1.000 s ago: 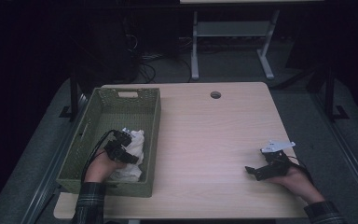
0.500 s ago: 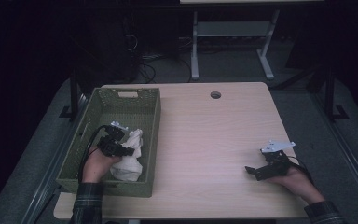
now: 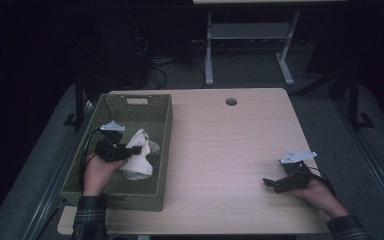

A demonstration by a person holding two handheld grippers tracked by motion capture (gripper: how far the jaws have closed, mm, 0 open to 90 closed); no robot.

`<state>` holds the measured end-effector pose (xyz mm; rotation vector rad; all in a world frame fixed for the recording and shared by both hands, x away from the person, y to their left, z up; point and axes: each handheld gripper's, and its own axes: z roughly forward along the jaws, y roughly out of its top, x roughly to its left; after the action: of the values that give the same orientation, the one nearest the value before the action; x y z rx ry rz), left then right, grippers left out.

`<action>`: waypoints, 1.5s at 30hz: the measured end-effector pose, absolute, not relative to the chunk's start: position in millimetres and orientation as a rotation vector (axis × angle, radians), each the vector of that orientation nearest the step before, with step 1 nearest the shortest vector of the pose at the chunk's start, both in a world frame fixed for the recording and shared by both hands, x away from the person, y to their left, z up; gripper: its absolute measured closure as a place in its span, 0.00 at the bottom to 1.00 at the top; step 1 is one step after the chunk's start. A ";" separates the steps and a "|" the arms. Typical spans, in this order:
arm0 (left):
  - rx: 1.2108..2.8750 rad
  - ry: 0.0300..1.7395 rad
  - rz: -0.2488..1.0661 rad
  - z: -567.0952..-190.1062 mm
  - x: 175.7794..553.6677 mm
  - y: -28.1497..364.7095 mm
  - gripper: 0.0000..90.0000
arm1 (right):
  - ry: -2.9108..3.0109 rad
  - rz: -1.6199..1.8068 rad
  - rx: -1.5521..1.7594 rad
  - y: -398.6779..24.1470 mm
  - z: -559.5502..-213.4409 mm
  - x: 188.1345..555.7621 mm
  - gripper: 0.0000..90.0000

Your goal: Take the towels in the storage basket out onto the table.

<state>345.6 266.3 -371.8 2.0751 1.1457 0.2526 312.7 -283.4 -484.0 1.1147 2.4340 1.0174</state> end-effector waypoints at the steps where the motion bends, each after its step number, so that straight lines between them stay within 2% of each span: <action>1: 2.061 1.141 0.254 -369.9 344.6 266.8 0.85 | 2.434 1.017 1.115 -283.4 -484.0 312.7 0.00; 19: 1.878 1.021 0.254 -332.5 332.7 276.2 0.85 | 2.435 1.017 1.113 -283.4 -484.0 312.8 0.00; 45: 1.856 0.816 0.260 -285.6 333.1 229.2 0.86 | 2.435 1.018 1.113 -283.3 -484.0 312.8 0.00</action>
<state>333.1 229.2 -285.6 1.8559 0.8160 0.2595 312.8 -283.3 -484.0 1.1132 2.4347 1.0180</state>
